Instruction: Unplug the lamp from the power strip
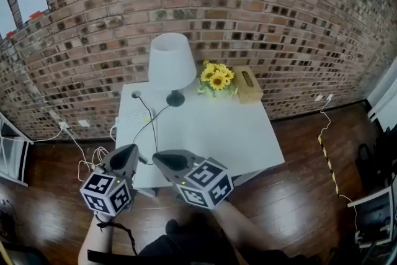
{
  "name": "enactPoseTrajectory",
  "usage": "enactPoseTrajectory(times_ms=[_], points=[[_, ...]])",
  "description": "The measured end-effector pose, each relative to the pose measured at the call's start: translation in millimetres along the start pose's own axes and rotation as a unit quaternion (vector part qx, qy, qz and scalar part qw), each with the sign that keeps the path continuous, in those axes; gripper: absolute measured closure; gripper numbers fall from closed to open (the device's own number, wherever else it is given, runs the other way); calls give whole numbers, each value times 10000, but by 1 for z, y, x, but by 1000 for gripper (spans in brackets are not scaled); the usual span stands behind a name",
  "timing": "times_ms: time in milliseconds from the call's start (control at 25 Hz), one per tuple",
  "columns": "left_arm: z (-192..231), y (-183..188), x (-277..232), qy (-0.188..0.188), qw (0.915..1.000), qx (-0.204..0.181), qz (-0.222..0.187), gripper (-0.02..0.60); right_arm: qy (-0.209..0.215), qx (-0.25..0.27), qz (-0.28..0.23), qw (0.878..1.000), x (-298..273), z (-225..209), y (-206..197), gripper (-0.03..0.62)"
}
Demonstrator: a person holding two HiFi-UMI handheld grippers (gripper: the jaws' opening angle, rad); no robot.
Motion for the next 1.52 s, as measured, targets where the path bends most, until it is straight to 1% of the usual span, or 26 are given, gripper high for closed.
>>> enactPoseTrajectory(times_ms=[240, 400, 560, 640, 720, 840, 1000, 1240, 1520], points=[[7, -4, -1, -435, 9990, 93, -102, 571, -485, 152, 43, 9987, 0, 12, -3, 594], [13, -11, -1, -634, 9979, 152, 41, 571, -630, 101, 131, 9979, -3, 19, -7, 594], [8, -18, -16, -1038, 9942, 259, 111, 571, -1063, 35, 147, 9942, 11, 20, -10, 594], [1, -20, -23, -1207, 9922, 290, 125, 571, -1211, 47, 168, 9925, 19, 22, -12, 594], [-8, -23, -28, -1348, 9903, 289, 153, 571, -1355, 33, 172, 9906, 30, 22, -15, 594], [-28, -22, -39, -1688, 9852, 205, 200, 571, -1710, 7, 118, 9852, 52, 19, -16, 594], [-51, -19, -49, -2010, 9793, 50, 240, 571, -2008, -30, -185, 9795, 77, 18, -10, 594], [-85, -10, -64, -2163, 9759, -144, 243, 571, -2228, -20, -479, 9737, 117, 9, -6, 594], [-147, -11, -84, -2322, 9716, -326, 315, 571, -2315, -248, -674, 9702, 172, -8, -15, 594]])
Point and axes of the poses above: the fingertips, and each gripper's own axes: x backward along the fingers, z to its left, y out of its top, the point moved 9 cm from there along x, backward along the fingers, and after that the axes turned 8 degrees about -z, right-handed, at the moved point
